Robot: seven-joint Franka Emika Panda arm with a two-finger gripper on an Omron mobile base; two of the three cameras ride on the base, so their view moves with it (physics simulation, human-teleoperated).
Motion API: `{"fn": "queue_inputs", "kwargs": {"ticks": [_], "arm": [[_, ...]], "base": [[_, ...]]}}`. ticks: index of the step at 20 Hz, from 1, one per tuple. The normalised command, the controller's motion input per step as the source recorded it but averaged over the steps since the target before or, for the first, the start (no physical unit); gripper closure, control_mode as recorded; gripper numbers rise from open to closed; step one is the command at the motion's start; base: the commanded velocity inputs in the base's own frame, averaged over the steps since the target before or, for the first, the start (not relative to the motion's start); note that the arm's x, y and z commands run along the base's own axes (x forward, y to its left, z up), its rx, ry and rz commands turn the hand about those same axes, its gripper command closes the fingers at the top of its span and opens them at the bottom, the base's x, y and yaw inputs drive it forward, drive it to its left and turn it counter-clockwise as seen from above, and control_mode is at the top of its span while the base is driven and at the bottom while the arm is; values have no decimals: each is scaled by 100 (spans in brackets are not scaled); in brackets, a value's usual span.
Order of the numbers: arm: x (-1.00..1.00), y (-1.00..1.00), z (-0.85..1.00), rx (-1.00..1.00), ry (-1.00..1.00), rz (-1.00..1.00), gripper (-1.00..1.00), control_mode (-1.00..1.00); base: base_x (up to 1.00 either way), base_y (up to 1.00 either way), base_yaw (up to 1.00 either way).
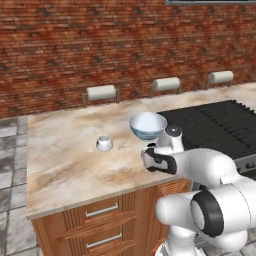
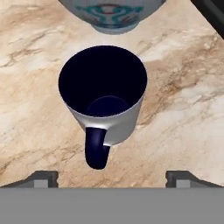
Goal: Clear the mugs and bowl far away from the sink.
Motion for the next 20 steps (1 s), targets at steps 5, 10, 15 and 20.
{"fn": "queue_inputs", "kwargs": {"ticks": [5,10,15,20], "arm": [[-43,-14,64,0,-2,-20,-100,-100],[-43,-15,100,6,-2,-27,-100,-100],[-67,-3,100,7,0,-11,-100,-100],[-98,0,99,2,-7,19,-100,-100]], "base": [[0,0,0],[0,0,0],[0,0,0],[0,0,0]]}}
